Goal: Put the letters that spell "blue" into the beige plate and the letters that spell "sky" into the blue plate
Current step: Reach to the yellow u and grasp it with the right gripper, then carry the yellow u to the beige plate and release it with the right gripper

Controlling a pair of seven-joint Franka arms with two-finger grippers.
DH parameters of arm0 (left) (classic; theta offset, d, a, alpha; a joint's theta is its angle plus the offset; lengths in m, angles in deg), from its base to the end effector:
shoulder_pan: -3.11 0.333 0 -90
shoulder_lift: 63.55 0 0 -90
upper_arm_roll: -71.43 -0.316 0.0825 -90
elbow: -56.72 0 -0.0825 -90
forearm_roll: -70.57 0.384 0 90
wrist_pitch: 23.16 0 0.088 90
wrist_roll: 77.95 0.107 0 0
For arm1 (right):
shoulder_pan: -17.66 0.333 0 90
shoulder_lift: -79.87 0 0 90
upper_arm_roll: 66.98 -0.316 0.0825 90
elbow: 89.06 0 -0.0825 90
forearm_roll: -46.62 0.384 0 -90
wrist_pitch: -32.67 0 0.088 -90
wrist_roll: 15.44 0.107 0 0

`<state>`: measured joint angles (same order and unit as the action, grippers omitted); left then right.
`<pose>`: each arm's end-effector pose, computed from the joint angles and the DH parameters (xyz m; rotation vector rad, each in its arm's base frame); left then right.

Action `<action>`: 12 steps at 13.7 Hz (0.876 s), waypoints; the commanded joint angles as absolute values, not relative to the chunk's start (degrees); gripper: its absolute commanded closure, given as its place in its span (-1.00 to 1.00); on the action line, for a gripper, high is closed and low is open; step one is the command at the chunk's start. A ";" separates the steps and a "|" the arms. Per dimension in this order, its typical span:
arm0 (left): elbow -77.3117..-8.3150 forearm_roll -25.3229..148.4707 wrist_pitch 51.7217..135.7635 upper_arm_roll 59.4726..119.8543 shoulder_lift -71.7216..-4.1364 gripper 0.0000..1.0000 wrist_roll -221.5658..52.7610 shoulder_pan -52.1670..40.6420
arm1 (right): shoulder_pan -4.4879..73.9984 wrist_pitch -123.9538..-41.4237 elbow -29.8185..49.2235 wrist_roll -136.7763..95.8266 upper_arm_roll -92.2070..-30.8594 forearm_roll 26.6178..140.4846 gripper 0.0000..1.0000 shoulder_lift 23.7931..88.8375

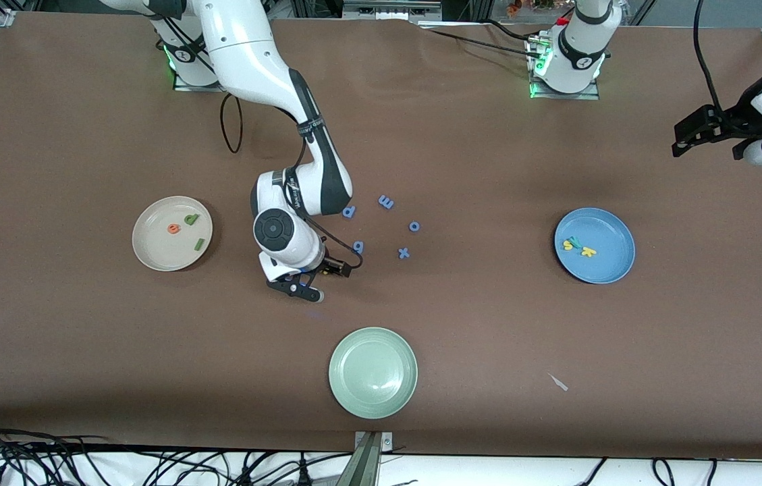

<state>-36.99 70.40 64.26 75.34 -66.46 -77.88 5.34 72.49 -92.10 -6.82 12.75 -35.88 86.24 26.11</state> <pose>0.5328 -0.0169 0.6178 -3.1385 0.0477 0.0928 0.6109 0.3755 0.1764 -3.0104 0.4793 0.1238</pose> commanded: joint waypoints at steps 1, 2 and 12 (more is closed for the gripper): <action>-35.39 69.77 62.98 75.38 -66.01 -1.00 -78.48 5.22 | 71.62 -91.96 -8.90 12.51 -36.13 87.31 0.08 24.85; -35.39 69.77 62.98 75.38 -66.01 -1.00 -78.48 5.22 | 71.62 -91.96 -8.90 12.59 -36.13 87.40 0.44 24.85; -35.39 69.77 62.89 75.38 -66.01 -1.00 -78.48 5.22 | 69.08 -79.69 -8.64 9.63 -32.99 86.26 1.00 30.80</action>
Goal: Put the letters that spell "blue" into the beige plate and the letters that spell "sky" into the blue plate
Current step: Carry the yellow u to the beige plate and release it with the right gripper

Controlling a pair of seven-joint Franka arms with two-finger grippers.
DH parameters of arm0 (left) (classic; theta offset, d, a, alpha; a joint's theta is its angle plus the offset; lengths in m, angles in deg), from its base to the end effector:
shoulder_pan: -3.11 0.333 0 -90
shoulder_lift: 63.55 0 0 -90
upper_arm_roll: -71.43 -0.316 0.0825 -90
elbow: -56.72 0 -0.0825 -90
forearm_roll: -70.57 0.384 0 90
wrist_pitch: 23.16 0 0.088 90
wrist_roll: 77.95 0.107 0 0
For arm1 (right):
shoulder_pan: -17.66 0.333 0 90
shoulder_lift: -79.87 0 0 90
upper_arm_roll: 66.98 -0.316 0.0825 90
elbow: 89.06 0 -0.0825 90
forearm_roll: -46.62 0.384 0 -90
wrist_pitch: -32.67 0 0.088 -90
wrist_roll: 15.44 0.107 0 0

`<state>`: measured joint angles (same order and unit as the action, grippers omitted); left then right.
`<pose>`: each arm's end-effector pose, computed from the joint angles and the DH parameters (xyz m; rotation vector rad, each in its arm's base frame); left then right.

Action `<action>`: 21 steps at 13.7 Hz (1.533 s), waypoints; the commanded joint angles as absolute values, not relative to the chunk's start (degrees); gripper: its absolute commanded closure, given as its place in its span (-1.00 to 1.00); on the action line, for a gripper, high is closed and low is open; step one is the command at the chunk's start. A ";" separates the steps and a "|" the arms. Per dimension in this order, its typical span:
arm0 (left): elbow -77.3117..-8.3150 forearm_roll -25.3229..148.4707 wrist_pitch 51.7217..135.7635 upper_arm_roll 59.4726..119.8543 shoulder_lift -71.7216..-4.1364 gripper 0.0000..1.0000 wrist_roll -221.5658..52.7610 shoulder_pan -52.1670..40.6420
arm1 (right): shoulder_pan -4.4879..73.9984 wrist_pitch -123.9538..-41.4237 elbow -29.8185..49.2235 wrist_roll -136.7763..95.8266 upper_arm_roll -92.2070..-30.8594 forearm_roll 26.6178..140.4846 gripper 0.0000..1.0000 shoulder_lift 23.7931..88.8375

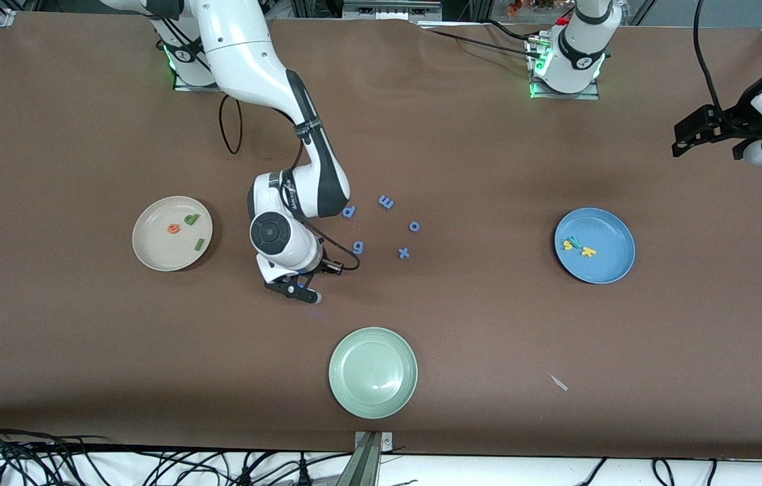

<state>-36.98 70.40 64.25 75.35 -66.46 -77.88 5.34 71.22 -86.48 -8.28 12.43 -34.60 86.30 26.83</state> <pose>0.5328 -0.0170 0.6179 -3.1385 0.0480 0.0928 0.6198 0.3608 0.1918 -3.0133 0.4974 0.2057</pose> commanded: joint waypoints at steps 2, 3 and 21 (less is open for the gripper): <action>-35.39 69.77 62.89 75.38 -66.01 -1.00 -78.48 5.22 | 69.25 -69.60 -8.11 2.96 -27.46 86.26 1.00 32.14; -35.39 69.77 62.89 75.38 -66.01 -1.00 -78.48 5.22 | 69.60 -65.81 -7.76 -0.03 -24.30 86.26 1.00 32.40; -35.39 69.77 62.80 75.47 -66.01 -1.00 -78.48 5.05 | 81.38 -74.31 21.61 -25.82 -2.56 85.99 -1.00 33.55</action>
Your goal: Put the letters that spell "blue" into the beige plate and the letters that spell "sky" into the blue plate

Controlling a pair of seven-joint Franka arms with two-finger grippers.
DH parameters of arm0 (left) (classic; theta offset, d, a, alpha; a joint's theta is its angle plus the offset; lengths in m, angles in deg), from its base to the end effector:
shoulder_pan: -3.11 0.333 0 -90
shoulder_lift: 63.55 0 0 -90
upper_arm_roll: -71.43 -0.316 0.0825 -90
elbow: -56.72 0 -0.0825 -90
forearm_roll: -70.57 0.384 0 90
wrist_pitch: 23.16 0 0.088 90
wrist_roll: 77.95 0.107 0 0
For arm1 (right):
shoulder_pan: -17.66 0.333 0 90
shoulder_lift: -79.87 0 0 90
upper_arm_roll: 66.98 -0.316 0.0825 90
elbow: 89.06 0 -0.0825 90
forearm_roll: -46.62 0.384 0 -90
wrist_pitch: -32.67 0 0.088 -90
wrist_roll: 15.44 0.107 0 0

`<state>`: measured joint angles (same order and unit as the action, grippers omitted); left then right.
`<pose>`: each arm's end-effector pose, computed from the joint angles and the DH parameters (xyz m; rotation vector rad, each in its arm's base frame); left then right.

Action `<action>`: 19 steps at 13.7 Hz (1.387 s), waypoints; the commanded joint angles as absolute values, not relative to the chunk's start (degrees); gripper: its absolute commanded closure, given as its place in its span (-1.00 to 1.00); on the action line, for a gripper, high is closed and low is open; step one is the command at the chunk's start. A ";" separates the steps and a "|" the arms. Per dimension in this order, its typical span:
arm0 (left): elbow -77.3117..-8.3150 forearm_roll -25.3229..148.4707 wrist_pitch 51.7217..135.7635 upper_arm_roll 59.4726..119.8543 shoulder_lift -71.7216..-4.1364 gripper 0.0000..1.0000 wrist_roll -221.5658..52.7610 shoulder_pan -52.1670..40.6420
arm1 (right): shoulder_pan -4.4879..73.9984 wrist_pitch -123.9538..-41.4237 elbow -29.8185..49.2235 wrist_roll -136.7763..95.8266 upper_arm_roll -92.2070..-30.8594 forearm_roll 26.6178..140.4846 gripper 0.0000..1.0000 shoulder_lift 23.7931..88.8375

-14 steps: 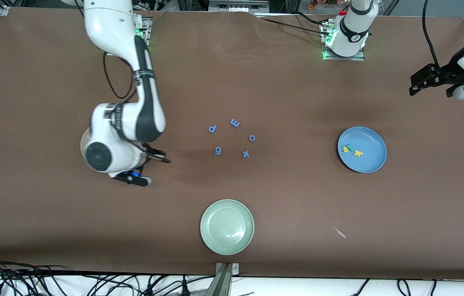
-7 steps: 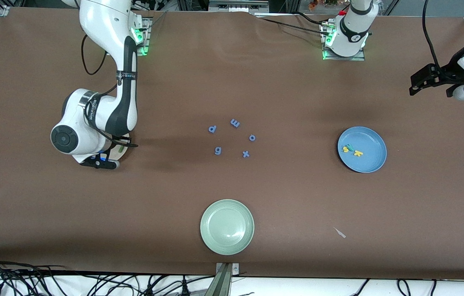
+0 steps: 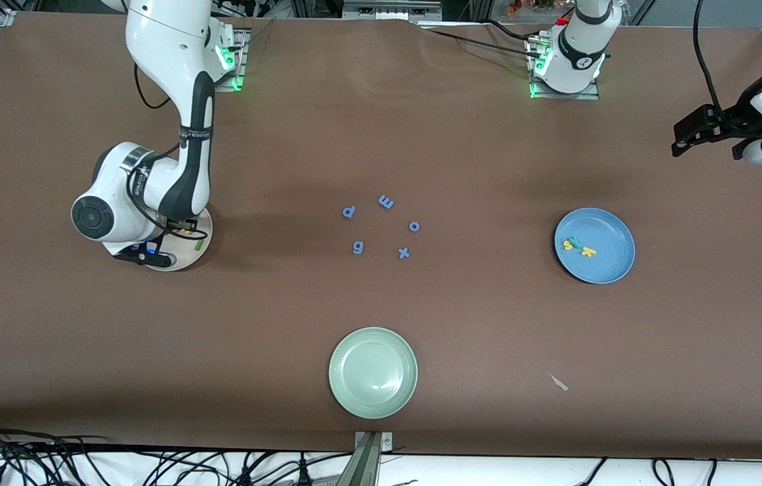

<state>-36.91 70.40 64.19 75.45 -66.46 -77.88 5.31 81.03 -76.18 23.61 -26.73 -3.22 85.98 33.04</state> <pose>0.5326 -0.0182 0.6184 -3.1383 0.0515 0.0925 0.5633 0.0570 0.2240 2.9895 -0.2528 -0.4797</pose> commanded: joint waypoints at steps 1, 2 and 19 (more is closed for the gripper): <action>-35.39 69.77 62.80 75.47 -66.01 -1.00 -78.48 5.05 | 81.20 -72.38 20.03 -24.86 -2.38 85.99 -1.00 33.55; -35.39 69.77 62.80 75.47 -66.01 -1.00 -78.48 5.05 | 80.59 -70.62 18.36 -23.98 -2.21 85.99 -1.00 33.55; -35.39 69.69 62.71 75.47 -66.01 -1.00 -78.39 5.13 | 35.78 -57.78 7.10 -17.46 -52.03 50.31 -1.00 68.51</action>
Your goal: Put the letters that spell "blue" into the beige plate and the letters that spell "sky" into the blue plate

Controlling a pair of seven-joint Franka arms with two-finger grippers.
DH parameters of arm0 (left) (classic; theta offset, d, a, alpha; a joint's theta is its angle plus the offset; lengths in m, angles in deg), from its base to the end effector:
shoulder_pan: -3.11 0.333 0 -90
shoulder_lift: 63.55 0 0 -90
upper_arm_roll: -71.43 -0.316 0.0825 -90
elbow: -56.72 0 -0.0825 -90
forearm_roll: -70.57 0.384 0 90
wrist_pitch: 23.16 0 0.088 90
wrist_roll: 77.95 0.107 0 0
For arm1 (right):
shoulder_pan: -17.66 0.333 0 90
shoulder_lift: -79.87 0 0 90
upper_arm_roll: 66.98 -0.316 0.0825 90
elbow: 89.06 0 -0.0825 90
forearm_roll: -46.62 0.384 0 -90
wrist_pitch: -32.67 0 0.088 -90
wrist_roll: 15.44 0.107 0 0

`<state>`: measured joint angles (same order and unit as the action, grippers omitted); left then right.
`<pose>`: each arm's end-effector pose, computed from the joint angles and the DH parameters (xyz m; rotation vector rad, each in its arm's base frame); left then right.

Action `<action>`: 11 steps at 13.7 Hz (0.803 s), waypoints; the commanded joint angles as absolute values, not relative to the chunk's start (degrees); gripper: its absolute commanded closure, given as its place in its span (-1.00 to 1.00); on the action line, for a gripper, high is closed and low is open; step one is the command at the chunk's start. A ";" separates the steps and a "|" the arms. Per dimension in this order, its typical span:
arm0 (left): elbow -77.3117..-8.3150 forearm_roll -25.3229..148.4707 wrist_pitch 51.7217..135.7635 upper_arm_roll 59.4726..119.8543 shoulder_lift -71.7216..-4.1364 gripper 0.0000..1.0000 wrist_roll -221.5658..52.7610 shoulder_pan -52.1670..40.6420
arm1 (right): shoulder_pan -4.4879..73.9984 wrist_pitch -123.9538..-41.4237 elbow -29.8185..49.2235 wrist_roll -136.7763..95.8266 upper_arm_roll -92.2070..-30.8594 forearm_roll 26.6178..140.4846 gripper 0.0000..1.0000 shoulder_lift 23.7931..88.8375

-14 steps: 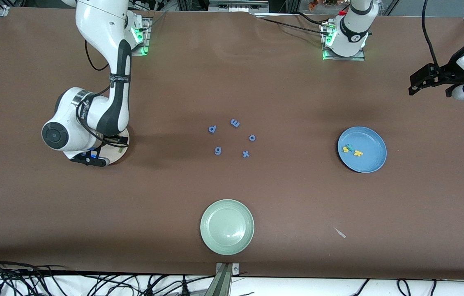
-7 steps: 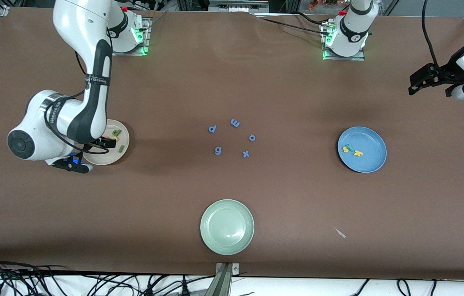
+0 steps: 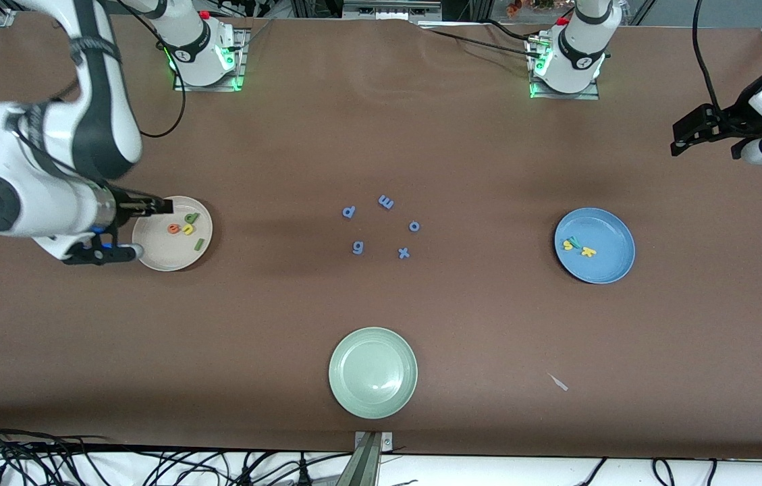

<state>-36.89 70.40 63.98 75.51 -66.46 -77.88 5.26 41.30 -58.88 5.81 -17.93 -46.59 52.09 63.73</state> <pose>0.5322 -0.0192 0.6183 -3.1379 0.0545 0.0977 0.5982 0.0614 0.4319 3.0927 0.1226 -0.5013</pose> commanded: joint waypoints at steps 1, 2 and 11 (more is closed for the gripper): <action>-35.39 69.69 62.71 75.47 -66.01 -1.00 -78.39 5.13 | 34.81 -57.34 7.10 -17.99 -52.30 50.13 -1.00 70.79; -35.39 69.69 62.71 75.47 -66.01 -1.00 -78.39 5.13 | 34.10 -56.98 7.01 -17.90 -52.74 49.44 -1.00 73.08; -35.39 69.69 62.71 75.47 -66.01 -1.00 -78.39 5.13 | 30.14 -53.37 5.08 -17.20 -56.17 43.46 -1.00 78.99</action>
